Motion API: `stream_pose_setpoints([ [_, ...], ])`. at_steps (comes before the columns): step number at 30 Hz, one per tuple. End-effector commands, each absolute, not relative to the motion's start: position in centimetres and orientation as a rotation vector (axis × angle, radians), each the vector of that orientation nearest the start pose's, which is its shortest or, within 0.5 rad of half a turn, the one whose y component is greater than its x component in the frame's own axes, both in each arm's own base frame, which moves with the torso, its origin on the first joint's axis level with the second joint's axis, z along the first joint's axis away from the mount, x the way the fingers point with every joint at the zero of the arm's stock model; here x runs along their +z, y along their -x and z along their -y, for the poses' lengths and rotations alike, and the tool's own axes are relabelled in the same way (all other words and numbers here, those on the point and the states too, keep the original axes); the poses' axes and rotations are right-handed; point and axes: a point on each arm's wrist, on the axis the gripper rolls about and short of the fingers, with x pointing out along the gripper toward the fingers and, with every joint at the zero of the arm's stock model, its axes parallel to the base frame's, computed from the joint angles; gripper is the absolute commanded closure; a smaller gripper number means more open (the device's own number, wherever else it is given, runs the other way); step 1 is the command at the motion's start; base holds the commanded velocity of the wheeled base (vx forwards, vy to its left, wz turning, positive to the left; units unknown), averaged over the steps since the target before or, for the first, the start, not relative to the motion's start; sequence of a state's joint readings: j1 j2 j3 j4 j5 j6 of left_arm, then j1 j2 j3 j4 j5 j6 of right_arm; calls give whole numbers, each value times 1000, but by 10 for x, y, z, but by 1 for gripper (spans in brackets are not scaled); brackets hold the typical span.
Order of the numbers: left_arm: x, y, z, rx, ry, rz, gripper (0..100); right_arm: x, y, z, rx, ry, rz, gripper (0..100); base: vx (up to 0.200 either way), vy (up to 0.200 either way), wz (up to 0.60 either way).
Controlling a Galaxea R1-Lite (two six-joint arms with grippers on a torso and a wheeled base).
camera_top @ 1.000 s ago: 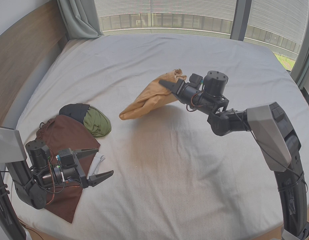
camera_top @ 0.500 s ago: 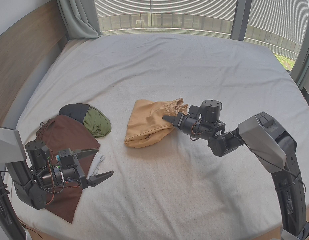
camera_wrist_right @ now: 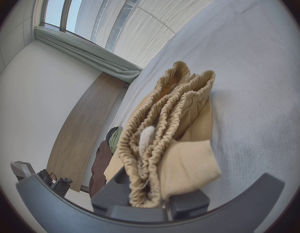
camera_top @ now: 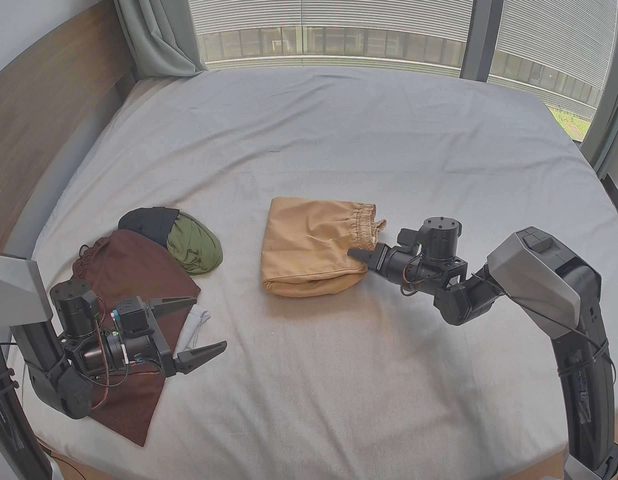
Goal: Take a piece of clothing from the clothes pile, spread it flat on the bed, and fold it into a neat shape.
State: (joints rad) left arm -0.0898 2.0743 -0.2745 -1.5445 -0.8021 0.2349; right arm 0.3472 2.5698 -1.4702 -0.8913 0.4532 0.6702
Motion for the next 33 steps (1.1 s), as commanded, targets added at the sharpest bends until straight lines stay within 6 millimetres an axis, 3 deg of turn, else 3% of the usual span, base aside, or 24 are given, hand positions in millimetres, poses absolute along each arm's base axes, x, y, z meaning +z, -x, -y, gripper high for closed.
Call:
stream_pose_setpoints([
  [1, 51, -269, 41, -911, -126, -143, 0, 13, -462, -178, 690, -643, -488, 100, 0, 0, 0],
  [5, 52, -269, 41, -911, -127, -140, 0, 10, -460, -180, 689, -641, -499, 100, 0, 0, 0],
  [6, 52, -269, 40, -909, -127, -140, 0, 9, -459, -180, 689, -639, -504, 0, 0, 0, 0],
  [13, 52, -269, 41, -911, -127, -138, 0, 8, -451, -176, 680, -639, -515, 0, 0, 0, 0],
  [17, 54, -268, 40, -909, -129, -132, 0, 21, -443, -167, 672, -624, -506, 0, 0, 0, 0],
  [25, 55, -268, 40, -907, -131, -128, 0, 70, -431, -131, 637, -591, -418, 0, 0, 0, 0],
  [33, 56, -269, 39, -902, -133, -121, 0, 95, -422, -134, 671, -546, -360, 0, 0, 0, 0],
])
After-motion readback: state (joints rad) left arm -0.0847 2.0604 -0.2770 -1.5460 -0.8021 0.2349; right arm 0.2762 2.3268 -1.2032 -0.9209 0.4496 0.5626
